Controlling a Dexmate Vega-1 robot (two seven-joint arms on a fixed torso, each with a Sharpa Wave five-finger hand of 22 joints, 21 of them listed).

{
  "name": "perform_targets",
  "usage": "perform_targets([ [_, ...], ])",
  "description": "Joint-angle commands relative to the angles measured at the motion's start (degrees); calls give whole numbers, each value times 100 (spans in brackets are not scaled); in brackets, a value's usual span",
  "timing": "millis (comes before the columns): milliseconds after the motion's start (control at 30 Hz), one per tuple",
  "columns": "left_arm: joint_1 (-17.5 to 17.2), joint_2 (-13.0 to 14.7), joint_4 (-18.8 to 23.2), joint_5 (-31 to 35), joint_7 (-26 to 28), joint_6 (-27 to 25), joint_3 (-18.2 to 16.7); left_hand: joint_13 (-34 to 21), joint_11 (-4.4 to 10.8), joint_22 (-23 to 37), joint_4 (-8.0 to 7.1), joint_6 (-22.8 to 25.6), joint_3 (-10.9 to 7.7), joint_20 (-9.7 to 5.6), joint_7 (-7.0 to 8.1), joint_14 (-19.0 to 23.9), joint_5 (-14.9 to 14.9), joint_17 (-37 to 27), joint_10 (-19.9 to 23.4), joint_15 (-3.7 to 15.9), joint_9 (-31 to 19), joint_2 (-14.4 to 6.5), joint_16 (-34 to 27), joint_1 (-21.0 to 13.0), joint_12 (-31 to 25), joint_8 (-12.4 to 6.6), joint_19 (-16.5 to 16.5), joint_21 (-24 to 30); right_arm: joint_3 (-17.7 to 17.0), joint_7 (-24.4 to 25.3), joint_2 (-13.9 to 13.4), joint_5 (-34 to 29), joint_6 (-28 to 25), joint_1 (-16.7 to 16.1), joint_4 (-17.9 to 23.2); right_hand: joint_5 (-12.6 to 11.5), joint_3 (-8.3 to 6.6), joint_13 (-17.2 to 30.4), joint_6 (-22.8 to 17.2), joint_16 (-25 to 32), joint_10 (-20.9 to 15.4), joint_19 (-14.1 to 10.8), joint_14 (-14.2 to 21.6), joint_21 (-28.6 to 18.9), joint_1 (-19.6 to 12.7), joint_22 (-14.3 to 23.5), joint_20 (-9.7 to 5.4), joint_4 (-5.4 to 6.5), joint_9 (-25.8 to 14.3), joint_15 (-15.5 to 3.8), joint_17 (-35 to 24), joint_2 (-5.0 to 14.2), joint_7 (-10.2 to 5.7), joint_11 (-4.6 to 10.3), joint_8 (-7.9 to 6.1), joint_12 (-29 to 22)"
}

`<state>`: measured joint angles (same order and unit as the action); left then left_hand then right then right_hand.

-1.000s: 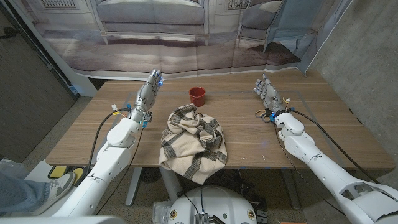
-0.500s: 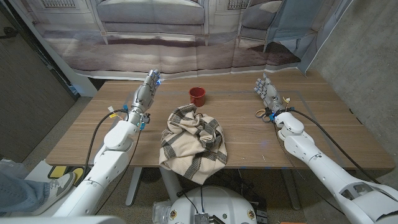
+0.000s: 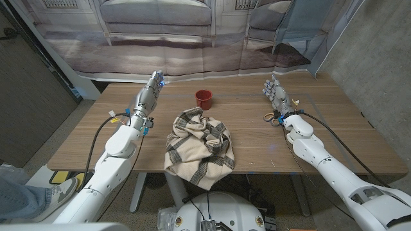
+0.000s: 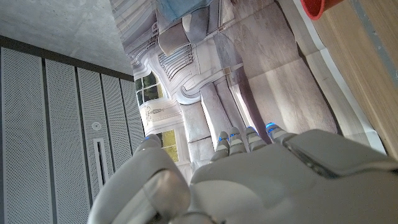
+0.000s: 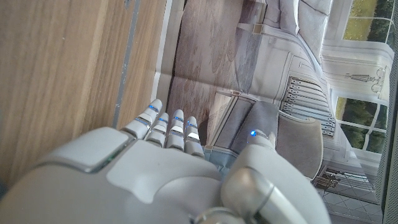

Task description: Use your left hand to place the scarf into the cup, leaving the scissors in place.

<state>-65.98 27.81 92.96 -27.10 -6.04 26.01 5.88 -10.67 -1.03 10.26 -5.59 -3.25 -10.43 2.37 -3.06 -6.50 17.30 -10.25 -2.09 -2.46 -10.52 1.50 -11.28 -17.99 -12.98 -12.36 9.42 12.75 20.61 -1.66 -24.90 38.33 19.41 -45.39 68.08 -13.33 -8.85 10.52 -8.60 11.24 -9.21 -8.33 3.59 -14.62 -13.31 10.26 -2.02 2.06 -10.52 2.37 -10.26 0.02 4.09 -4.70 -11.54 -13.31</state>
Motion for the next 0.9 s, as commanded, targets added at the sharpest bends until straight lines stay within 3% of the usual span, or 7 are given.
perform_targets([
  [33,-109,77,76,33,91,238,32,-9,-4,21,30,60,-10,35,-22,30,10,-17,41,9,-16,-19,-28,-77,-17,-43,21,-3,2,-41,-5,8,-19,61,-12,7,-10,11,-61,-17,-61,-39,49,17,7,20,-50,-26,-21,-24,-25,25,3,-10,5,24],
  [900,-142,206,-66,0,57,721,154,-9,33,21,50,196,7,53,7,137,8,-17,148,48,-17,-36,-32,-124,-21,-52,-16,-17,35,-52,125,-10,54,191,-176,13,3,12,-83,-24,-74,-54,71,55,13,21,-46,-37,-22,-4,-28,37,-11,-19,8,35],
])
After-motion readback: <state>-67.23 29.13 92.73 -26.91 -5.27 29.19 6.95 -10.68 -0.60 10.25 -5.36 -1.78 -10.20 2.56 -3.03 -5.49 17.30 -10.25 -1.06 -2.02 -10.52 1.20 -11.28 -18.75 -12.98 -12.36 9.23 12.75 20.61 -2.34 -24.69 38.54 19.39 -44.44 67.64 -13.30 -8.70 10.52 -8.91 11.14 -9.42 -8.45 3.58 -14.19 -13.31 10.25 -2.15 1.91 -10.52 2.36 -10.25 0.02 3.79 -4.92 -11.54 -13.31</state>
